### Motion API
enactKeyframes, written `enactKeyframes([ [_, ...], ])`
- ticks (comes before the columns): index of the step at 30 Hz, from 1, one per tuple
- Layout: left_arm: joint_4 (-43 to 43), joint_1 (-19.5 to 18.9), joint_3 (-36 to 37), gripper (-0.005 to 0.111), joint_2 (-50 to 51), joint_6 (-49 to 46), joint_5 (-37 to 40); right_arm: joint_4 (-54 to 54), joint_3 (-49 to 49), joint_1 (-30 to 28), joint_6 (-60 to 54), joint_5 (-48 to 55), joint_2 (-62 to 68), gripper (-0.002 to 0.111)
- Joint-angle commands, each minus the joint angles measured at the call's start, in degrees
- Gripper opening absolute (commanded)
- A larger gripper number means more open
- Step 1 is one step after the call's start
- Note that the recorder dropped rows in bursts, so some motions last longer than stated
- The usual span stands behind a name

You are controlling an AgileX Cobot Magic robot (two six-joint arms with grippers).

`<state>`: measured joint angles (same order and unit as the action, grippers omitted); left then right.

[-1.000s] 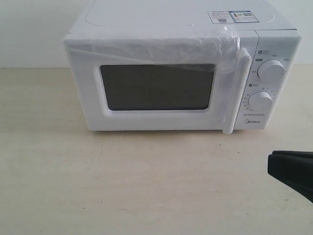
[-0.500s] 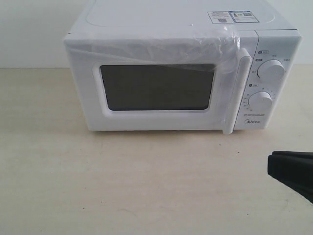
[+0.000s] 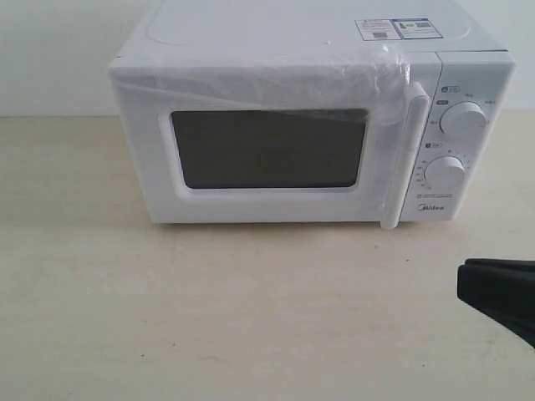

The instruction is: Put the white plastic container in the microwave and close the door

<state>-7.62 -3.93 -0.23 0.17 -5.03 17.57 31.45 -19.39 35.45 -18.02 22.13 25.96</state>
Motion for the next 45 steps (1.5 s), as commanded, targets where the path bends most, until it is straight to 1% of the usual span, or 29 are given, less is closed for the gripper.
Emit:
enactKeyframes([
  [1, -0.3, -0.2, 0.2, 0.004, -0.2, -0.5, 0.1, -0.3, 0.1, 0.1, -0.1, -0.4, -0.1, 0.000],
  [24, -0.3, -0.2, 0.2, 0.004, -0.2, -0.6, 0.1, -0.3, 0.1, 0.1, -0.5, -0.4, -0.1, 0.000],
  [28, -0.3, -0.2, 0.2, 0.004, -0.2, -0.6, 0.1, -0.4, 0.1, -1.6, -1.8, 0.0, -0.1, 0.000],
  [30, -0.3, -0.2, 0.2, 0.004, -0.2, -0.6, 0.1, -0.4, 0.1, -3.6, -1.8, 0.0, -0.1, 0.000],
  [33, -0.3, -0.2, 0.2, 0.004, -0.2, -0.6, 0.1, -0.4, 0.1, -9.0, -2.2, -1.0, -1.6, 0.000],
  [38, -0.3, -0.2, 0.2, 0.004, -0.2, -0.6, 0.1, -3.0, 0.1, -23.7, -4.4, -2.5, -9.5, 0.000],
  [41, -0.3, -0.2, 0.2, 0.004, -0.2, -0.6, 0.1, -6.5, 0.1, -30.6, -7.5, -2.5, -15.3, 0.000],
  [43, -0.3, -0.2, 0.2, 0.004, -0.2, -0.6, 0.1, -8.3, 0.1, -33.5, -9.6, -2.5, -17.6, 0.000],
  [45, -0.3, -0.2, 0.2, 0.004, -0.2, -0.6, 0.1, -10.8, 0.1, -35.0, -10.1, -2.5, -19.0, 0.000],
])
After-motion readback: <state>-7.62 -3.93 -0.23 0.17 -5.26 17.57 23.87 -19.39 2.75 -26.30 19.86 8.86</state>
